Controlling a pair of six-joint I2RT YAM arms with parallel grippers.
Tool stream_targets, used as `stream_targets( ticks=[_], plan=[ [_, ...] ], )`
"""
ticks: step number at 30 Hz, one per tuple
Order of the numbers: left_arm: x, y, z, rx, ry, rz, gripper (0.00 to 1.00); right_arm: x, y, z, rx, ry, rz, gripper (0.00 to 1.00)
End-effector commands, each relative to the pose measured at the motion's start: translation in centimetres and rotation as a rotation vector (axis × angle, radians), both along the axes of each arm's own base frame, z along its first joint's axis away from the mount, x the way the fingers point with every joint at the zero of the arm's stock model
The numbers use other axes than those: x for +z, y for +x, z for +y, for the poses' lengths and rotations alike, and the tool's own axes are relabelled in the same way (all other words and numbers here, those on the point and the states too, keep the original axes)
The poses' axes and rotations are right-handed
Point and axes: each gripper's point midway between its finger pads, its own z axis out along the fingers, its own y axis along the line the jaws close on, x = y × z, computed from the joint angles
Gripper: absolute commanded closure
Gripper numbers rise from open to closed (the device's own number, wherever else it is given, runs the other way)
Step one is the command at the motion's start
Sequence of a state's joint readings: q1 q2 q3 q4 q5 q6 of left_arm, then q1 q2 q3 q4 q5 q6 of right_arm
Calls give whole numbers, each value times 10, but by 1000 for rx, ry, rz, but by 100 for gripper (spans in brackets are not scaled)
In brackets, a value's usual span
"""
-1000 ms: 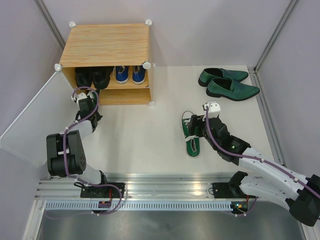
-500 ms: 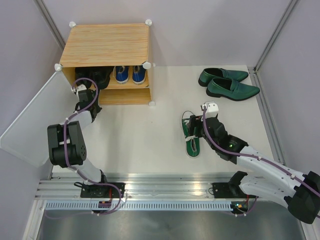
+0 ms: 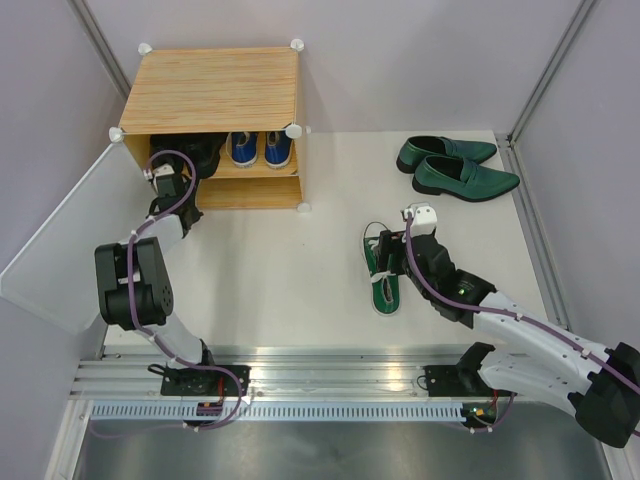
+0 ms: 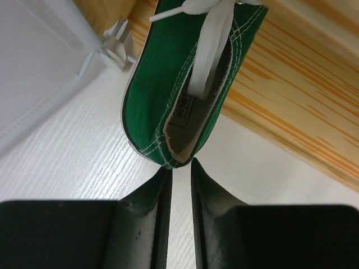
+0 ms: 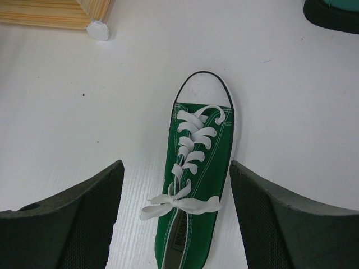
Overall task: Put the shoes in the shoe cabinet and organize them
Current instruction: Place the shoe in the shoe cabinet.
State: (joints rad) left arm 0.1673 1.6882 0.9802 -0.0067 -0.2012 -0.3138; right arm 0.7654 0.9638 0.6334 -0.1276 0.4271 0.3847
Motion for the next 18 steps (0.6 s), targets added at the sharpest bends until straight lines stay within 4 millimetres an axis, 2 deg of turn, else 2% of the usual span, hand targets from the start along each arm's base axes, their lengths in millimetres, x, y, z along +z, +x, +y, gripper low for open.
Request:
stream_targets(
  ticks=[1,6,12,17,18],
  plan=[
    [41,32,13,-32,93,-115,76,11,7,-1,-21,6,-37,21],
    [59,46,13,-71,119,-158,76,9,9,-2,-28,-6,-35,20],
    [67,59,12,-110,138,-176,77,7,10,-3,-38,-18,-34,20],
    [68,51,4,-124,104,-193,76,6,12,-2,-38,-22,-28,20],
    [62,45,2,-121,93,-184,74,6,12,-1,-35,-22,-26,20]
  ],
)
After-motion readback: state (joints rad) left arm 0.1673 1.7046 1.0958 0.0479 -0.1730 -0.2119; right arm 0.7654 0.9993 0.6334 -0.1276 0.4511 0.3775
